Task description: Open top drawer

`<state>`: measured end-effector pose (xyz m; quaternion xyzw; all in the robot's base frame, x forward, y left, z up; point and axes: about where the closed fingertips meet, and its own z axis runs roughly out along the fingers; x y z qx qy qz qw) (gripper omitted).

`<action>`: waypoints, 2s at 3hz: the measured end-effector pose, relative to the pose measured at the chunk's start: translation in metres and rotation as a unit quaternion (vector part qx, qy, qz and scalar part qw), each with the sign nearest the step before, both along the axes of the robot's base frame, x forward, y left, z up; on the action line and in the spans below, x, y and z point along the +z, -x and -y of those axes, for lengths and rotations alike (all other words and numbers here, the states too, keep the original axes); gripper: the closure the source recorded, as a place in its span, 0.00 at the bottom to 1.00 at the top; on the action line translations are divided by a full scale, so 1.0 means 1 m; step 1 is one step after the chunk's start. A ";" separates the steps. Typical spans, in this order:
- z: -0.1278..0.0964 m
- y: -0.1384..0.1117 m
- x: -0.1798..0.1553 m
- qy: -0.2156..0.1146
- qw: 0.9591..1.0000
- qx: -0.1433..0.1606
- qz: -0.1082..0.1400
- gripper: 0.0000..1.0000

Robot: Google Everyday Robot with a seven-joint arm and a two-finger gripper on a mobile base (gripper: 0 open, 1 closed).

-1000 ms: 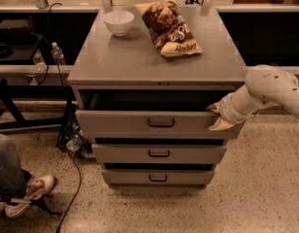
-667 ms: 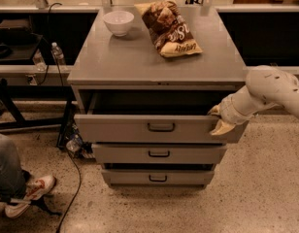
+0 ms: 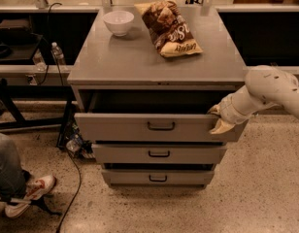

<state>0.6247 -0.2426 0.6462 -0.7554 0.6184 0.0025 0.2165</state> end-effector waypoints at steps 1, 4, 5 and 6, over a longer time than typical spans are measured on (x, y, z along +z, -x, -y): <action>0.001 0.011 -0.003 0.013 1.000 -0.003 -0.001 1.00; 0.006 0.068 0.002 0.025 0.999 -0.030 0.019 1.00; 0.007 0.083 0.003 0.023 0.999 -0.039 0.022 1.00; 0.007 0.083 0.003 0.023 0.999 -0.039 0.022 1.00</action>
Offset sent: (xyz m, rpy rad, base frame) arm -0.1180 -0.0109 0.0002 -0.1025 -0.0567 -0.0808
